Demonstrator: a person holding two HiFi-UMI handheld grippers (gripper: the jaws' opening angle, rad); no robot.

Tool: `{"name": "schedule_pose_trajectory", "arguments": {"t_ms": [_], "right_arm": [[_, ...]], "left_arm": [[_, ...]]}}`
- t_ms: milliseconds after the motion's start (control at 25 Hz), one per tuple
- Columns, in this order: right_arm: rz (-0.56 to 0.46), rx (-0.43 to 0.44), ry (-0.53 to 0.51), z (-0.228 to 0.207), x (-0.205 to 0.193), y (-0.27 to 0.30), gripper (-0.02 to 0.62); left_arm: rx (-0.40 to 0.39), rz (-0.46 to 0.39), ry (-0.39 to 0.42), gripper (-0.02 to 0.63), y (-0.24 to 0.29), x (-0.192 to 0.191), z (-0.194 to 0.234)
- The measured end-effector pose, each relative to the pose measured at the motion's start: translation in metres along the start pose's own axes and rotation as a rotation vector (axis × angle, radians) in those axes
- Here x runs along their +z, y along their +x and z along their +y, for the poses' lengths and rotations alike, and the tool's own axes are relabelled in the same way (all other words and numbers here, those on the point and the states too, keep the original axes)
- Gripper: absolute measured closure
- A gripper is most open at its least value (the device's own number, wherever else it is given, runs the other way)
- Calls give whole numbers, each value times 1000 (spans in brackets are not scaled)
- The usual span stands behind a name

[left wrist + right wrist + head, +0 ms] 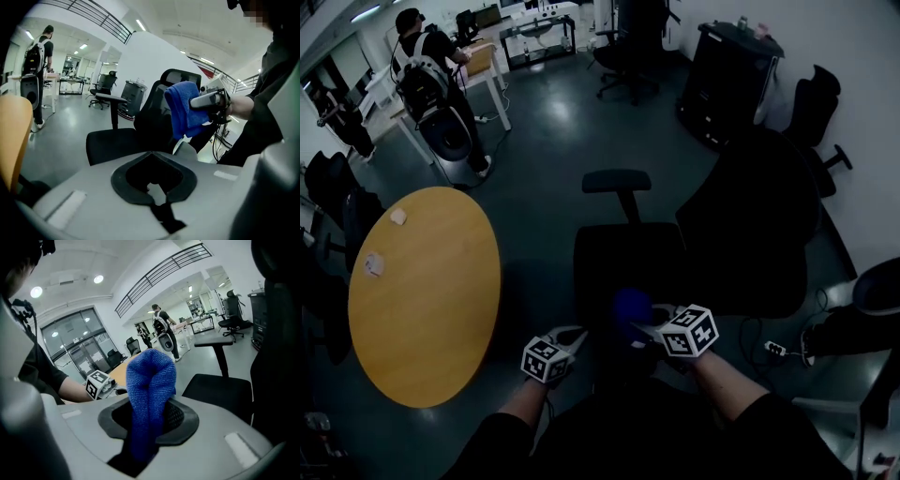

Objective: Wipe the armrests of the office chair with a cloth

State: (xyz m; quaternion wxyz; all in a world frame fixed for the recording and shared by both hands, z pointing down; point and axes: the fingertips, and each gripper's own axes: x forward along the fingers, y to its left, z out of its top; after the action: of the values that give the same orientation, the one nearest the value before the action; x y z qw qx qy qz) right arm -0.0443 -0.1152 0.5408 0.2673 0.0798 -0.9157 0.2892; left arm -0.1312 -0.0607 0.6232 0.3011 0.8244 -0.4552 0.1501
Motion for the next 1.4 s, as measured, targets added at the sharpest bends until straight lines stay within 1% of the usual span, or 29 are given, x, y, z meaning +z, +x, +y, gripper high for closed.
{"name": "schedule_pose_trajectory", "arguments": {"t_ms": [160, 320, 520, 680, 880, 1040, 1200, 1280, 1400], "right_arm": [[-60, -22, 18, -63, 46, -14, 486], [-121, -56, 20, -110, 94, -9, 486], [-158, -65, 4, -137, 124, 5, 486], [-183, -86, 10, -149, 139, 7, 486], [-206, -178, 39, -173, 155, 1, 486], [-201, -263, 33, -194, 174, 7, 486], [-192, -356, 30, -230, 202, 19, 486], [-170, -398, 12, -252, 217, 25, 485], [-101, -456, -41, -287, 237, 36, 486]], "left_arm": [[68, -18, 24, 589, 7, 47, 28], [127, -48, 32, 589, 10, 93, 65], [181, -104, 14, 589, 14, 133, 91], [208, -125, 26, 589, 22, 159, 119], [237, -160, 9, 589, 37, 179, 166], [244, -188, 1, 589, 54, 197, 216], [243, -216, -1, 589, 80, 218, 264], [225, -216, -4, 589, 98, 225, 279], [184, -216, -10, 589, 124, 232, 293]]}}
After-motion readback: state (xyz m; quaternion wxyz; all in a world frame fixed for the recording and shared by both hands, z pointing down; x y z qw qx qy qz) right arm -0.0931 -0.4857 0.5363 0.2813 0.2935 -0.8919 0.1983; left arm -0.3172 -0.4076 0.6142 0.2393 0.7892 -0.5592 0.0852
